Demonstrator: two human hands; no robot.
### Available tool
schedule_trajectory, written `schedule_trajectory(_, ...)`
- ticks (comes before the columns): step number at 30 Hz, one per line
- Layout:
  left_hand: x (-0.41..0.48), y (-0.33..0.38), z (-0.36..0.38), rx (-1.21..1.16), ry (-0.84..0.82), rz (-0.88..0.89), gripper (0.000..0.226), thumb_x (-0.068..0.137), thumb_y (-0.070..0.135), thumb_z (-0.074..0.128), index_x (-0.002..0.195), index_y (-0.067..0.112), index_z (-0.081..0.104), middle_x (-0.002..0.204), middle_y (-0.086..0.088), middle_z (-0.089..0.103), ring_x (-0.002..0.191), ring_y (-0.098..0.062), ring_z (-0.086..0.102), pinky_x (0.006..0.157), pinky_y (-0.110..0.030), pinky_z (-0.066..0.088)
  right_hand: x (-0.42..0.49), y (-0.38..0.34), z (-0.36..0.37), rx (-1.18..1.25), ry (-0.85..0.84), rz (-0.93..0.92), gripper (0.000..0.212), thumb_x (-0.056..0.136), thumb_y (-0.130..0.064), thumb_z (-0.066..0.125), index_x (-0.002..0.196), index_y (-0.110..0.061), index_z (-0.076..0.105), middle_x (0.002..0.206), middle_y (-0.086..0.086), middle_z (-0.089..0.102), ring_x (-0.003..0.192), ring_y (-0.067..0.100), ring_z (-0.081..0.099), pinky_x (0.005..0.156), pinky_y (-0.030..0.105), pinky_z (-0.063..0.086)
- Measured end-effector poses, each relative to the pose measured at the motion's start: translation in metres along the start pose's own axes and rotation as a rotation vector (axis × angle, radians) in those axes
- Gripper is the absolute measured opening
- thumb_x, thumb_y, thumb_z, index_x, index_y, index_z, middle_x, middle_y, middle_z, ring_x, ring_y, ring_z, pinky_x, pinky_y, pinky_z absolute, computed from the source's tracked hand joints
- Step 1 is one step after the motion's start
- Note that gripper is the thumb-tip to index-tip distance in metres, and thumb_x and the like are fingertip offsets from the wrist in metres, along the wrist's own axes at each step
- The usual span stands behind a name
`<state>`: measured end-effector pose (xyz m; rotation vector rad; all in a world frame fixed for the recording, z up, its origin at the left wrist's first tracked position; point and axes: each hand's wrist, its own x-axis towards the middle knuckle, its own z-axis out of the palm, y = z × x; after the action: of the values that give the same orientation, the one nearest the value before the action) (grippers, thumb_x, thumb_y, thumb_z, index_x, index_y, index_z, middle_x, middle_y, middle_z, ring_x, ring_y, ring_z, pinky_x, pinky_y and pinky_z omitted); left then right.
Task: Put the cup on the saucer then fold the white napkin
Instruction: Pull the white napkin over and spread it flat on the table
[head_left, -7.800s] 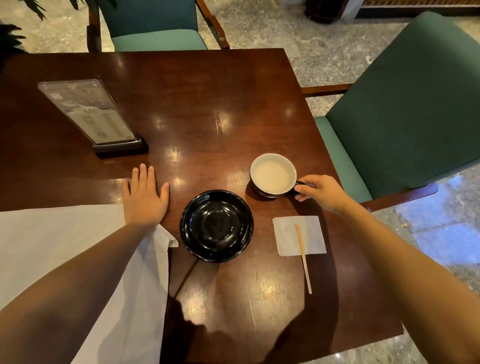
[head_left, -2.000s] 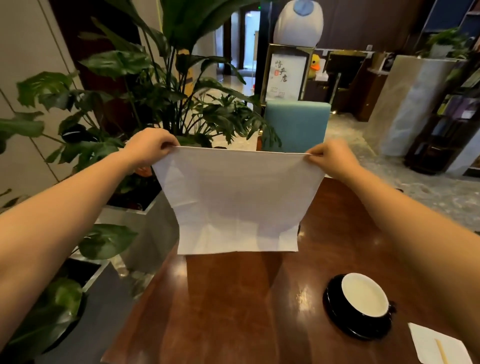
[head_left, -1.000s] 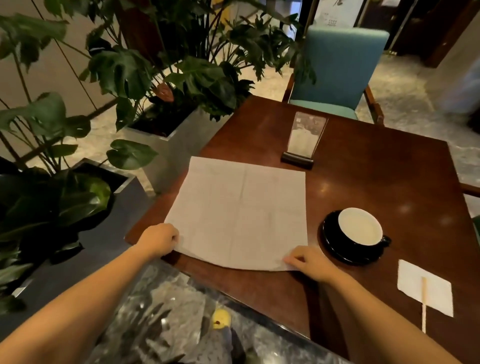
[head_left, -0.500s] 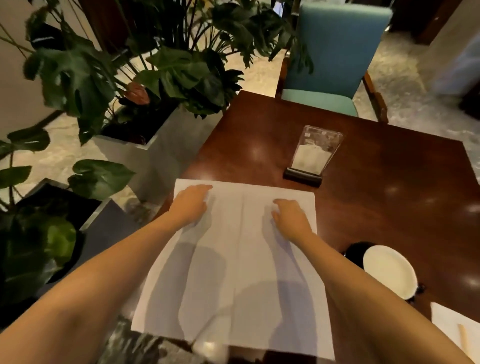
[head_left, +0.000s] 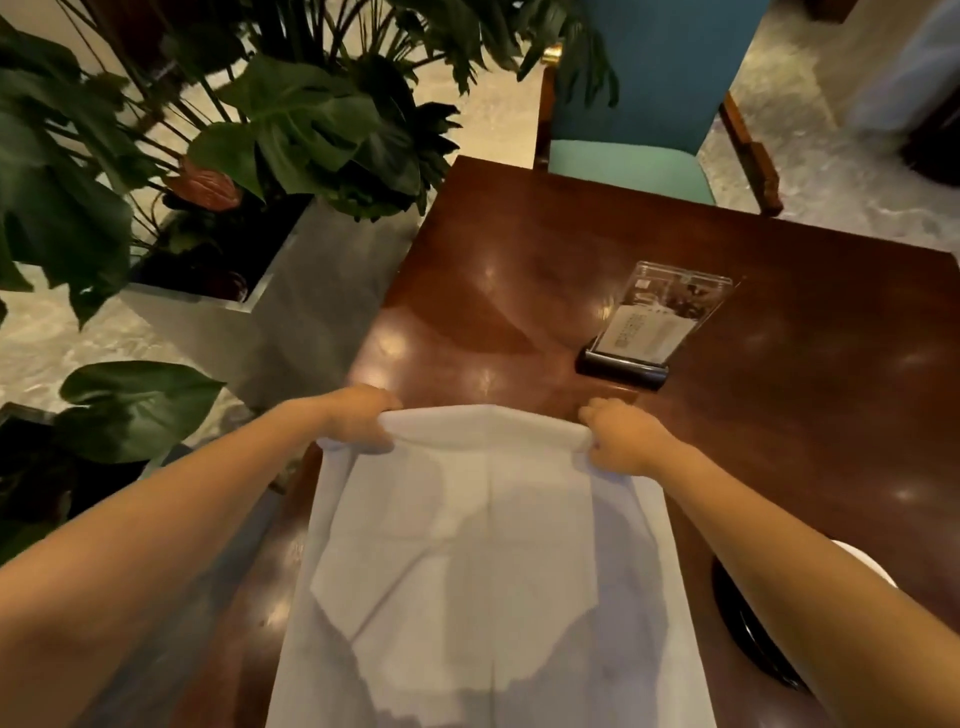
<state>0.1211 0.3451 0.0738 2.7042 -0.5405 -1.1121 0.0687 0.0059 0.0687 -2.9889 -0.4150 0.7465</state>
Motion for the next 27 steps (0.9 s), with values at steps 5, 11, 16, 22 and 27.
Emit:
schedule_trajectory(5, -0.007, 0.000, -0.002, -0.140, -0.021, 0.061, 0.019, 0.077, 0.025, 0.059, 0.094, 0.019, 0.053, 0.093, -0.004, 0.060, 0.088, -0.025, 0.059, 0.073, -0.038, 0.051, -0.016, 0.005, -0.012, 0.284, -0.099, 0.026, 0.012, 0.083, -0.018, 0.057, 0.080, -0.023, 0.046, 0.085, 0.003, 0.057, 0.081, 0.025, 0.055, 0.066, 0.032, 0.041)
schedule_trajectory(11, -0.004, -0.011, -0.022, -0.323, -0.007, 0.140, 0.051, 0.077, 0.039, 0.069, 0.122, 0.038, 0.045, 0.109, 0.019, 0.052, 0.102, -0.009, 0.053, 0.088, -0.027, 0.045, -0.021, 0.017, -0.030, 0.537, -0.174, 0.009, 0.038, 0.078, -0.023, 0.067, 0.112, -0.027, 0.051, 0.113, 0.002, 0.057, 0.106, 0.023, 0.054, 0.089, 0.035, 0.043)
schedule_trajectory(16, 0.021, 0.000, -0.026, -0.056, 0.564, -0.011, 0.064, 0.084, 0.053, 0.051, 0.141, 0.030, 0.033, 0.135, -0.002, 0.043, 0.128, -0.026, 0.035, 0.107, -0.044, 0.024, -0.019, -0.016, -0.027, -0.040, 0.192, 0.185, 0.074, 0.084, -0.051, 0.051, 0.146, -0.020, 0.023, 0.143, 0.008, 0.034, 0.133, 0.031, 0.029, 0.111, 0.052, 0.017)
schedule_trajectory(22, 0.037, 0.053, 0.063, -0.079, 1.020, 0.091, 0.041, 0.093, 0.019, 0.046, 0.132, 0.007, 0.049, 0.138, -0.016, 0.050, 0.128, -0.031, 0.046, 0.111, -0.044, 0.028, 0.032, -0.129, 0.025, 0.231, 0.283, -0.018, 0.066, 0.084, -0.040, 0.019, 0.138, -0.011, 0.044, 0.146, 0.013, 0.042, 0.134, 0.033, 0.040, 0.107, 0.054, 0.034)
schedule_trajectory(27, 0.053, 0.039, 0.094, 0.072, 0.728, -0.136, 0.057, 0.096, 0.049, 0.020, 0.148, 0.029, 0.008, 0.159, 0.002, 0.009, 0.146, -0.022, 0.005, 0.115, -0.045, -0.009, 0.055, -0.120, 0.054, 0.163, 0.325, 0.042, 0.064, 0.094, -0.051, 0.003, 0.145, -0.023, 0.032, 0.154, 0.002, 0.029, 0.143, 0.029, 0.023, 0.114, 0.047, 0.004)
